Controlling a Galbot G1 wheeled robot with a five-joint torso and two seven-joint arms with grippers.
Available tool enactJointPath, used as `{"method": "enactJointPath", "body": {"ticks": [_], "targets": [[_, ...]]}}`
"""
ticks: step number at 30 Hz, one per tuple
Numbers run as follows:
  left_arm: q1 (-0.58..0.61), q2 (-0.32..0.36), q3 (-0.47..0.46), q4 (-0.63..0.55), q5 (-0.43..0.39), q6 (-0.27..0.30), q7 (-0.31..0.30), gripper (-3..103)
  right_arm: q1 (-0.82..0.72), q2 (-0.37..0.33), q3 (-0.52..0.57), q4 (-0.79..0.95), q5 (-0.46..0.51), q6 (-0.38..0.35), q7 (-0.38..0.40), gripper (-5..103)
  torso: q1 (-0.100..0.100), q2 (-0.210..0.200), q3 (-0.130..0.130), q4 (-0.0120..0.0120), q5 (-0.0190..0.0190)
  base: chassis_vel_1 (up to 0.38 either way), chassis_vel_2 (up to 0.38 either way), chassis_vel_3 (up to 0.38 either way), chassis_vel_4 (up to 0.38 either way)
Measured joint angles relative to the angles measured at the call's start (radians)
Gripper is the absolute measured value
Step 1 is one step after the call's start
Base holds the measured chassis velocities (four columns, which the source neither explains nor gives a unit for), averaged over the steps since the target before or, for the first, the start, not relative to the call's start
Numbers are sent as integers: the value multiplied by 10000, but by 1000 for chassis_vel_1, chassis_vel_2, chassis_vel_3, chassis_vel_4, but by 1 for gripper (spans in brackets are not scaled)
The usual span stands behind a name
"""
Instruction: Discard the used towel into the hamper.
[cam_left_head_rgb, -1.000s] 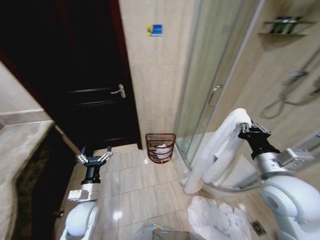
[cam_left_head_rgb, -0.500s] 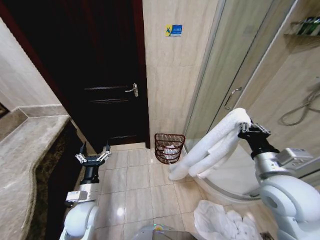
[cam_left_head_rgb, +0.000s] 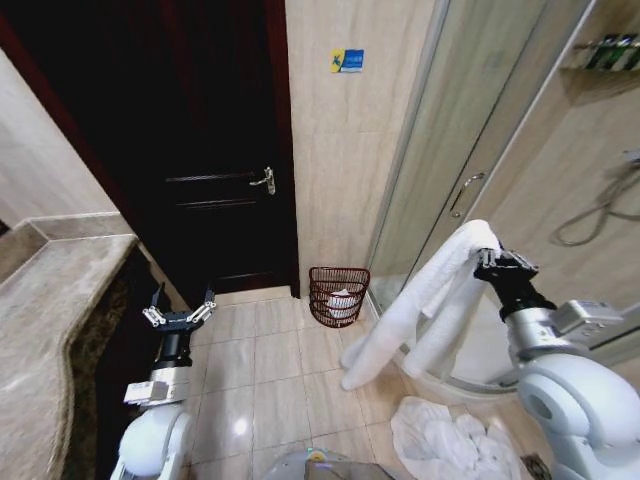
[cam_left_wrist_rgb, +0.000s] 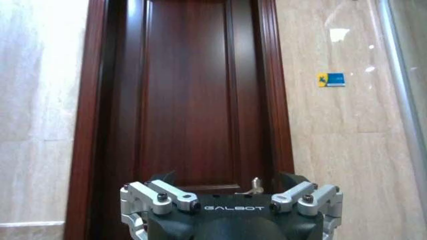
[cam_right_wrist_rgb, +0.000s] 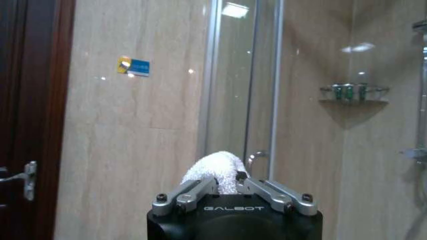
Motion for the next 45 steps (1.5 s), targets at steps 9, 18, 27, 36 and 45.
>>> {"method": "enactJointPath", "body": {"ticks": [9, 18, 27, 36, 45], "targets": [[35, 36, 28, 51, -154, -176, 9, 100, -3, 28, -75, 0, -36, 3, -10, 5, -1, 0, 0, -1, 0, 26, 23, -104, -92], [64, -11, 84, -41, -226, -176, 35, 100, -2, 113, -244, 0, -29, 98, -43, 5, 0, 0, 0, 0, 3, 59, 71, -60, -66], [65, -44, 159, 22, -206, -263, 59, 100, -18, 135, -257, 0, 39, 152, 29, 5, 0, 0, 0, 1, -1, 19, 20, -19, -27], [86, -68, 119, 41, -210, -333, 87, 100, 33, 155, -590, 0, 12, 197, 11, 5, -1, 0, 0, 0, 0, -12, 12, 16, -14], [129, -63, 64, 55, -250, -241, 80, 100, -37, 279, -826, 0, -230, 289, -61, 5, 1, 0, 0, 1, 0, -86, 93, 88, -82]]}}
